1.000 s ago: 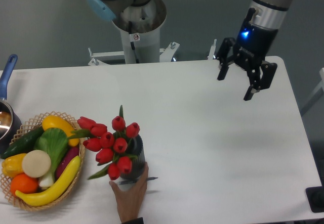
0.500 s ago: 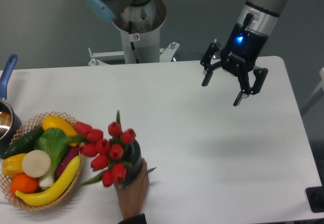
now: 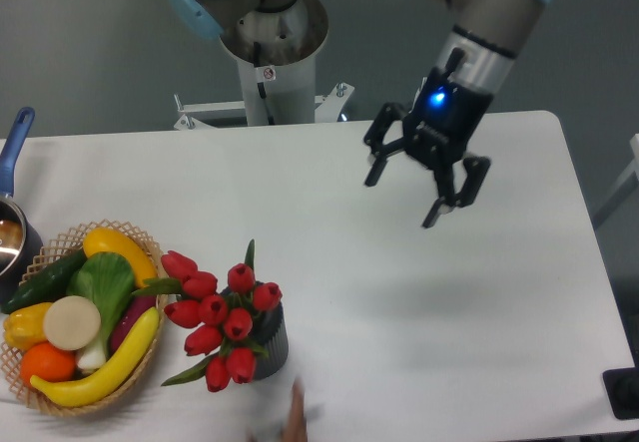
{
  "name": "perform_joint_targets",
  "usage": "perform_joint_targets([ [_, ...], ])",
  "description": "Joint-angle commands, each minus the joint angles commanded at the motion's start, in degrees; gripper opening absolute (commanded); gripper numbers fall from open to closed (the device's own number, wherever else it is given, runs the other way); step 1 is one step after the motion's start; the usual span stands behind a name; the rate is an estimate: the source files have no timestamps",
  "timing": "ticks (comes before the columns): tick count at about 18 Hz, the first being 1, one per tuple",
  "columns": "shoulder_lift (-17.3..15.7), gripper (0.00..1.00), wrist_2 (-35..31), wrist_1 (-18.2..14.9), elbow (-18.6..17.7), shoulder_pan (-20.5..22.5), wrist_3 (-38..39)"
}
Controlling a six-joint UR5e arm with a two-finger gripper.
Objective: Pick up the flowers from the vase
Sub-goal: 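Move the open gripper toward the red tulips in the grey vase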
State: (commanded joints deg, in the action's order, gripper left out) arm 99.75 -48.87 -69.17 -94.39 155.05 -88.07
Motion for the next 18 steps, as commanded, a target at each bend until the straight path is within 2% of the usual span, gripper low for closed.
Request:
perform_joint_targets([
  [3, 0.8, 1.0, 4.2, 0.0, -0.3, -1.4, 3.2],
  [5, 1.4, 1.0, 8.8, 0.3, -2.4, -1.4, 3.4],
  [9, 1.7, 1.0, 13.1, 5.7, -6.6, -1.8, 3.8],
  [13, 3.3, 1.0, 16.2, 6.2, -6.7, -3.3, 7.7],
  [18, 6.0, 1.0, 15.7, 12.9, -6.8, -6.1, 11.6],
])
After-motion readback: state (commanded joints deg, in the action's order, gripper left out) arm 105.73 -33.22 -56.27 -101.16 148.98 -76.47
